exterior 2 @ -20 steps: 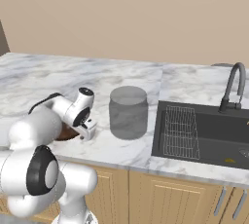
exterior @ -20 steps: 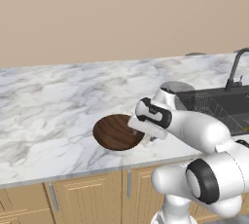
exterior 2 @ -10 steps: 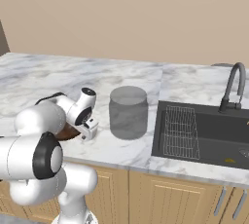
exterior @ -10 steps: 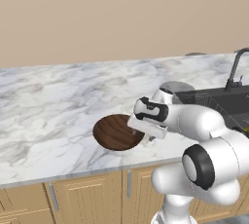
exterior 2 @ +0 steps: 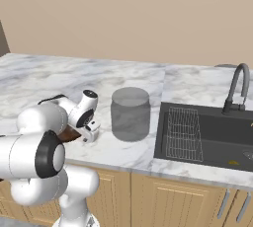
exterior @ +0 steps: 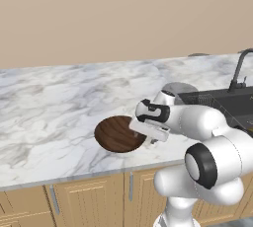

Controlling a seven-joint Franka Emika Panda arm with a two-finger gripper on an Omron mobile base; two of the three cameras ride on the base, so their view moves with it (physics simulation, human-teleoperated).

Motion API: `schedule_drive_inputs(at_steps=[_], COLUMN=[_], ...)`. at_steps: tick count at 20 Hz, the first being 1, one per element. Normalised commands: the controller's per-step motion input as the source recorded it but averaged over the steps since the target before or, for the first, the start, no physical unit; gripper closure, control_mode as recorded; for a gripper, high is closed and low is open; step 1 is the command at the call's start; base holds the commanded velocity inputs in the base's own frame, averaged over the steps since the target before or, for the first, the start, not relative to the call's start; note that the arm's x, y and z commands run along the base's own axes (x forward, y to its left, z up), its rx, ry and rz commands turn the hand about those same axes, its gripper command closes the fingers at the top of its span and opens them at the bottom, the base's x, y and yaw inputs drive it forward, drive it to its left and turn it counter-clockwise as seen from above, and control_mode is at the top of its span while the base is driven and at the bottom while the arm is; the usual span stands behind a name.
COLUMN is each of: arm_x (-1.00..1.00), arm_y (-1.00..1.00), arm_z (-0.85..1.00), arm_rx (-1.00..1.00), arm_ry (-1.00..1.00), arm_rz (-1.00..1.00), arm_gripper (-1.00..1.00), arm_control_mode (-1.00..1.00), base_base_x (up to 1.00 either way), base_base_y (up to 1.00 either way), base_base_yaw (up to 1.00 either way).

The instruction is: Pick the jar and bowl and place them in the sink. Then turn on the water.

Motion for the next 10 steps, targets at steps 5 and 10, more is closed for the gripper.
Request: schedule_drive_inputs(at_steps=[5,10], arm_x=[0.00,0.00], arm_y=[0.11,0.14], arm_z=[-0.03,-0.05], arm_rx=[0.00,0.00], arm_ry=[0.00,0.00], arm_rz=[0.00,0.00], arm_gripper=[-1.00,-1.00], arm_control_mode=[-1.00,-1.00], base_base_x=[0.00,0.00], base_base_y=[0.00,0.00], base_base_yaw=[0.00,0.00])
